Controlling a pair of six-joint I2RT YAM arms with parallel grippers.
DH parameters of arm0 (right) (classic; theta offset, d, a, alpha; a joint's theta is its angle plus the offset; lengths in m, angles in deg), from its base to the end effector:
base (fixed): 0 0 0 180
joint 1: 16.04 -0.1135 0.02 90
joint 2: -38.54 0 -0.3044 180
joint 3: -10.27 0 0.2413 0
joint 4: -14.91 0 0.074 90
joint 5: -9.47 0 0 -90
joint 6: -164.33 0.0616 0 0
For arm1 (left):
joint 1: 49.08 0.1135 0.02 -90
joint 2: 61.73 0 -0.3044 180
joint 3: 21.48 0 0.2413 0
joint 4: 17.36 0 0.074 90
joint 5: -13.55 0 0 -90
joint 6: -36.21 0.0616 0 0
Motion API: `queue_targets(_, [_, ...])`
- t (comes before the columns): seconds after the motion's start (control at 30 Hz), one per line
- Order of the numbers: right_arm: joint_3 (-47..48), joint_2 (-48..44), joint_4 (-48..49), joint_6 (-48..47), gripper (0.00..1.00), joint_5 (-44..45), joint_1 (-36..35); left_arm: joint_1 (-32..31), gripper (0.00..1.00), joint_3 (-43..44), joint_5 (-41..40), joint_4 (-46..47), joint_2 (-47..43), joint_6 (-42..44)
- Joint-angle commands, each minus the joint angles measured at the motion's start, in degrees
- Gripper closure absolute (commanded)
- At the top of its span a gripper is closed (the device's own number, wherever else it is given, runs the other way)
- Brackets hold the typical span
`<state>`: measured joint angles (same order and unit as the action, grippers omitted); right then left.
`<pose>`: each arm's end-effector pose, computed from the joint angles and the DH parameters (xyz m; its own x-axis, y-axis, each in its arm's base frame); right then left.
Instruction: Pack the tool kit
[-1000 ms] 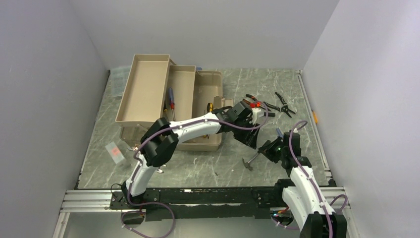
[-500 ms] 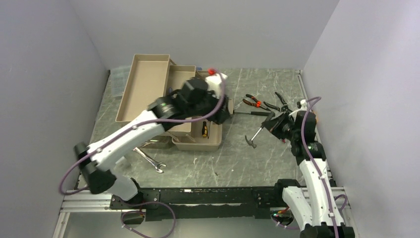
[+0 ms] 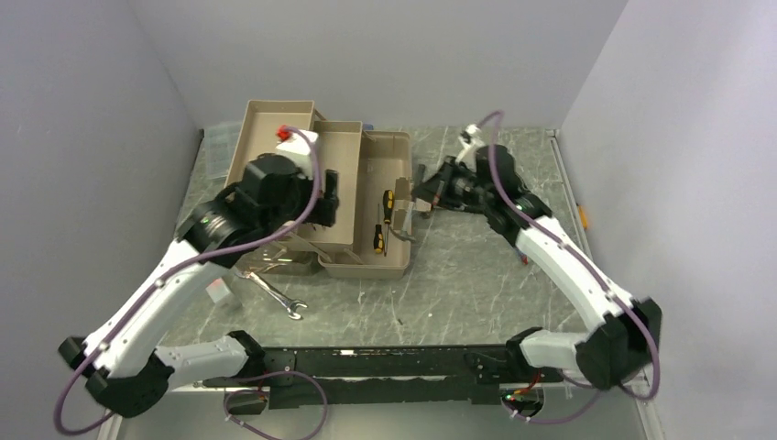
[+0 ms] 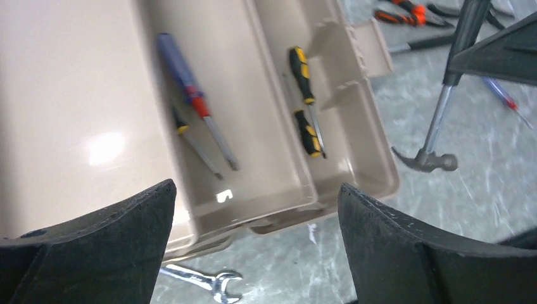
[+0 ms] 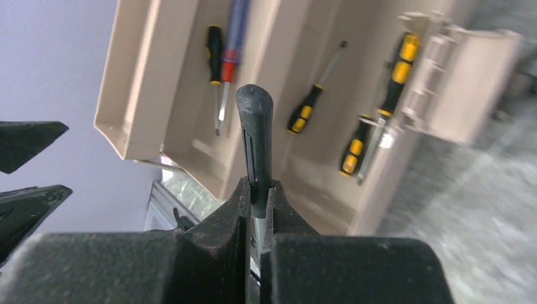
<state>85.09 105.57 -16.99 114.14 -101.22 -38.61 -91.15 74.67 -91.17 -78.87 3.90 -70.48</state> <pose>0.2321 0.1201 0.3727 -0.7103 0.3534 -0.6088 -0.2631 0.6689 0.6953 0.1714 -0.1336 0.4445 -0.5058 0.0824 -0.8587 0.3561 0.9266 -0.1209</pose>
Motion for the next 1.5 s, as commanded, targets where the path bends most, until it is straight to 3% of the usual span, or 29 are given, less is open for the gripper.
queue_targets(0.0, [10.9, 10.1, 9.4, 1.8, 1.0, 4.4, -8.0, 3.2, 0.01, -1.8, -9.5, -1.0, -7.7, 1.1])
queue_targets(0.47, [45.1, 42.5, 26.0, 9.9, 1.0, 0.1, -21.8, 7.0, 0.01, -3.8, -24.6, -2.1, -20.7, 2.5])
queue_targets(0.73, [59.3, 54.9, 24.9, 13.2, 1.0, 2.6, -24.0, 7.1, 0.01, -4.0, -26.5, -2.4, -22.6, 4.1])
queue_targets(0.77, [60.9, 56.6, 24.2, 13.1, 0.97, 2.4, -24.2, 7.0, 0.01, -4.2, -26.5, -2.5, -22.5, 4.1])
queue_targets(0.87, [64.2, 59.5, 20.4, 12.9, 0.5, 2.7, -24.3, 7.1, 0.01, -4.5, -26.2, -2.7, -22.4, 3.4])
queue_targets(0.97, [62.1, 58.1, 19.2, 12.3, 0.21, 4.5, -24.3, 7.1, 0.01, -4.9, -25.2, -2.5, -22.2, 3.0])
queue_targets(1.0, [61.1, 57.0, 18.9, 11.6, 0.18, 5.3, -24.3, 7.1, 0.01, -5.0, -25.0, -2.3, -22.0, 3.0])
queue_targets(1.17, [55.6, 49.9, 17.8, 8.0, 0.18, 7.7, -22.8, 7.1, 0.01, -6.7, -22.1, 0.1, -22.1, 4.5])
queue_targets(1.47, [28.7, 24.8, 20.0, 1.4, 0.21, 11.1, -14.5, 7.1, 0.01, -11.2, -15.5, 6.1, -22.7, 9.1])
